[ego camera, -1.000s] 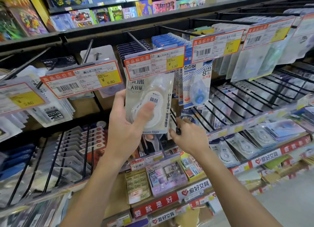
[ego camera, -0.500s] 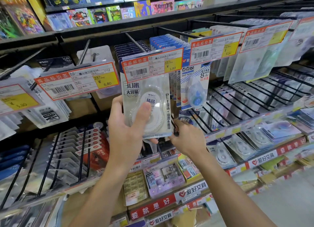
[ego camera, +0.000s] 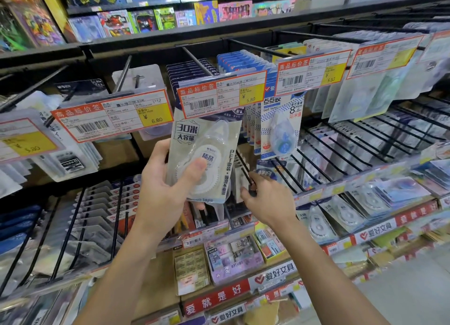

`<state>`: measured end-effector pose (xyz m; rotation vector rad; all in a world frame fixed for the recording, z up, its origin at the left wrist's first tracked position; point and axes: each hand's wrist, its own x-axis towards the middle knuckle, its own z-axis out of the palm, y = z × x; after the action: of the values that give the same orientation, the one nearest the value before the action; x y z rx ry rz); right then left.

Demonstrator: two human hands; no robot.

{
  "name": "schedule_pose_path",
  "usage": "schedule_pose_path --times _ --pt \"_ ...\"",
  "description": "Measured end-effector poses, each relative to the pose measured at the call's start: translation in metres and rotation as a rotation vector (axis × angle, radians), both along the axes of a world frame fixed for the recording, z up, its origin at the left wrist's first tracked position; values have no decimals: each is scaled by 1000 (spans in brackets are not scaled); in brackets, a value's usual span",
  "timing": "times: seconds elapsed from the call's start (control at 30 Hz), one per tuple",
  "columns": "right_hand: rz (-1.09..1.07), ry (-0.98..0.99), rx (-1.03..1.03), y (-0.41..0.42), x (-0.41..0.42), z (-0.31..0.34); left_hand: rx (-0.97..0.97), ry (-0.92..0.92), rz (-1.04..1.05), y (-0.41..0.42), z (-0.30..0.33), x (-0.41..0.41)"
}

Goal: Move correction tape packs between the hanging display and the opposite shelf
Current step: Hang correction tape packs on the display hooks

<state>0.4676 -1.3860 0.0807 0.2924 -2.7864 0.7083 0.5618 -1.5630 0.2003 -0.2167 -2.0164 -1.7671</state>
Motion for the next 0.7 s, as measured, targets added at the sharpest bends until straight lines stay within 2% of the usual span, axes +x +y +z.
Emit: schedule_pose_path --times 0.17,0.4,0.7 --pt "-4 11 -3 0 1 1 39 -58 -32 3 3 -1" --pt "-5 -22 12 0 2 3 53 -91 84 2 1 -11" --pt "-9 -27 24 0 2 4 203 -218 79 10 -15 -50"
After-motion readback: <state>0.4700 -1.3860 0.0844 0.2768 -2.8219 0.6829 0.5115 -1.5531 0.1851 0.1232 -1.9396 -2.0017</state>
